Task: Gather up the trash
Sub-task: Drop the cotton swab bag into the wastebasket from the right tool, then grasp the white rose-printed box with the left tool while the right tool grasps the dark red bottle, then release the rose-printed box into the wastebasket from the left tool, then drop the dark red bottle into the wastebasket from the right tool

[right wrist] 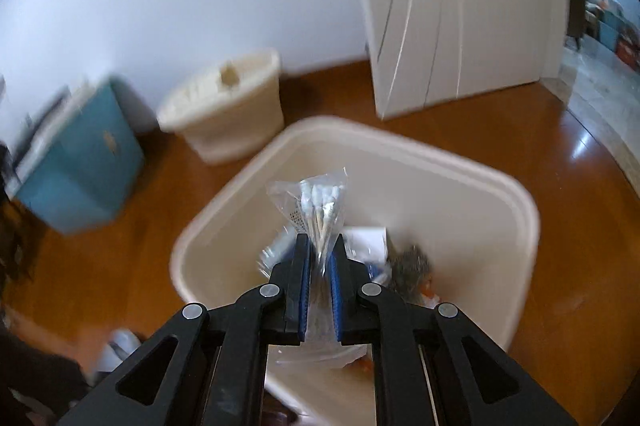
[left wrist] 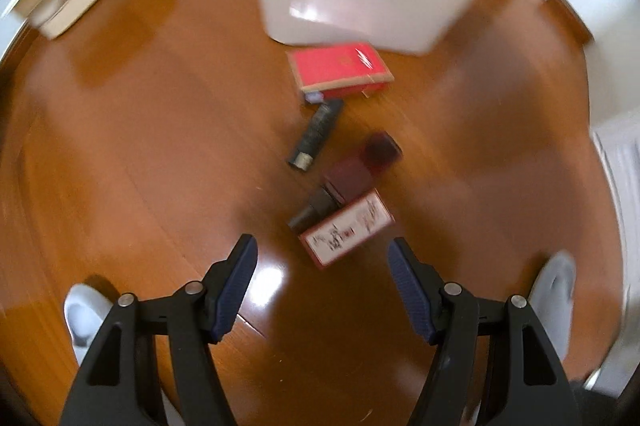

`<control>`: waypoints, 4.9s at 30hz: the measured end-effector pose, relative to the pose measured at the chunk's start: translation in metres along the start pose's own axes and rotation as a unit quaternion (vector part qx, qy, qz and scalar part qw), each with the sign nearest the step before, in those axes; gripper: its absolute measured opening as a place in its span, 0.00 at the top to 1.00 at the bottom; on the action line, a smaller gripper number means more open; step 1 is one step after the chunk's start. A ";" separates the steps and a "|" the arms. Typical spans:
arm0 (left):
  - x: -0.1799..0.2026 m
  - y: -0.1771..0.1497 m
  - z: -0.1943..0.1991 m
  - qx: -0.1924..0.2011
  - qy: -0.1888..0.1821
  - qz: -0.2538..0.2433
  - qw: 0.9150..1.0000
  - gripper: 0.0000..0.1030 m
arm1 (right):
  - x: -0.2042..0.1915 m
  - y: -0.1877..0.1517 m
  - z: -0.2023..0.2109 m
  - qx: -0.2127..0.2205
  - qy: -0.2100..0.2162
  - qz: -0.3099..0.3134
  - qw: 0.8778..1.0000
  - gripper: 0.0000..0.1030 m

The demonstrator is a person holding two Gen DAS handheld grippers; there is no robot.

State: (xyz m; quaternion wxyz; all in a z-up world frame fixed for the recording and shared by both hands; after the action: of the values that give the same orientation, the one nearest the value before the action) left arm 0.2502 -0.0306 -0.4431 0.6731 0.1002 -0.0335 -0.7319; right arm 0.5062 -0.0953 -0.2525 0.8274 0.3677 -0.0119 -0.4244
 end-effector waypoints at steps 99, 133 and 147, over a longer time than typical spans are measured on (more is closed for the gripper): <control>-0.064 0.045 0.122 0.097 -0.149 0.161 0.971 0.72 | -0.067 -0.315 -0.082 -0.192 0.151 0.036 0.969 0.69; -0.077 0.177 0.196 0.226 -0.101 0.162 0.955 0.71 | -0.024 -0.198 0.100 0.073 0.150 -0.107 0.980 0.69; -0.092 0.054 0.095 0.082 -0.075 0.249 0.962 0.71 | 0.052 -0.030 0.041 0.084 0.043 -0.125 0.988 0.68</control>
State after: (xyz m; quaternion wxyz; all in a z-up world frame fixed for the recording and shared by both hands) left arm 0.2918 0.0473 -0.3310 0.8195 0.0884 -0.1675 -0.5409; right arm 0.5048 -0.1675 -0.2565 0.7337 0.4527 0.0338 -0.5056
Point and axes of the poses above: each gripper's, at about its wrist camera, not at the fingertips, and z roughly against the way its jaws point, x to its right, y to its top, the point moved 7 cm from there along -z, roughly the way its jaws point, and after that the axes turned 12 degrees about y, right-handed, at the moved point
